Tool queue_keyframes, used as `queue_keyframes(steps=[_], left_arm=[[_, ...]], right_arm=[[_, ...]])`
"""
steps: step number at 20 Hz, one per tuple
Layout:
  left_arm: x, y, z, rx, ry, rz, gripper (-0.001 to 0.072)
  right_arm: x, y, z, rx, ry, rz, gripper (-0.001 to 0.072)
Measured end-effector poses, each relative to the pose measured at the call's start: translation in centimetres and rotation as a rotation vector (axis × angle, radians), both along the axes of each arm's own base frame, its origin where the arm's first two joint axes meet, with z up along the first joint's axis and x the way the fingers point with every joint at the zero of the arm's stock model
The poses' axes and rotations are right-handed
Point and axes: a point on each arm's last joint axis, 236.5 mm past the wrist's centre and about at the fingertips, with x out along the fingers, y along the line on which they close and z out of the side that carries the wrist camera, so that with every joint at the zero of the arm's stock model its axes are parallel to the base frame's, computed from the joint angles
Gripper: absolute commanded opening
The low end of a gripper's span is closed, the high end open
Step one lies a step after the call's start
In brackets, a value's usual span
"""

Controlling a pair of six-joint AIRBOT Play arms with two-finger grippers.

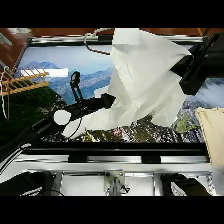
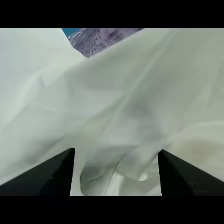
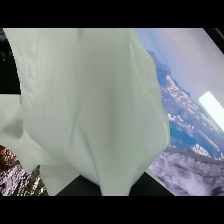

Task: Fold the shirts.

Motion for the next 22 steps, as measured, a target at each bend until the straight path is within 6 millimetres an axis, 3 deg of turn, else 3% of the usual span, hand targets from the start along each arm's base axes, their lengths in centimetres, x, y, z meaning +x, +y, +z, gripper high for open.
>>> queue_keyframes(steps=[3, 4, 5, 6, 9, 11, 16, 22], left_arm=[[0.0, -1.1, -1.3, -0.041, 0.051, 0.027, 0.0509], [0.0, -1.4, -1.4, -0.052, 0.06, 0.036, 0.0409], [0.0, -1.6, -1.5, -0.062, 0.067, 0.041, 0.0162], [0.1, -1.6, -1.5, -0.072, 0.07, 0.052, 0.0048], [0.9, -1.2, -0.4, -0.117, 0.059, 0.101, 0.0047], [2.3, 0.6, 1.9, -0.154, 0.008, 0.163, 0.0047], [6.5, 9.0, 8.6, -0.199, -0.15, 0.327, 0.0047], [9.1, 15.9, 12.7, -0.212, -0.193, 0.401, 0.0048]], right_arm=[[0.1, -0.1, 0.0, -0.004, -0.001, -0.004, 0.0053], [0.1, -0.2, 0.0, -0.005, -0.002, -0.005, 0.0053], [0.1, -0.2, -0.1, -0.008, -0.002, -0.008, 0.0053], [0.2, -0.3, -0.1, -0.01, -0.003, -0.01, 0.0053], [0.3, -0.5, -0.1, -0.016, -0.004, -0.017, 0.0053], [0.3, -0.5, -0.1, -0.018, -0.005, -0.019, 0.0053], [0.6, -0.1, 0.6, 0.019, -0.022, -0.027, 0.0053], [-0.2, 2.0, 1.8, 0.113, -0.02, 0.036, 0.0052]])
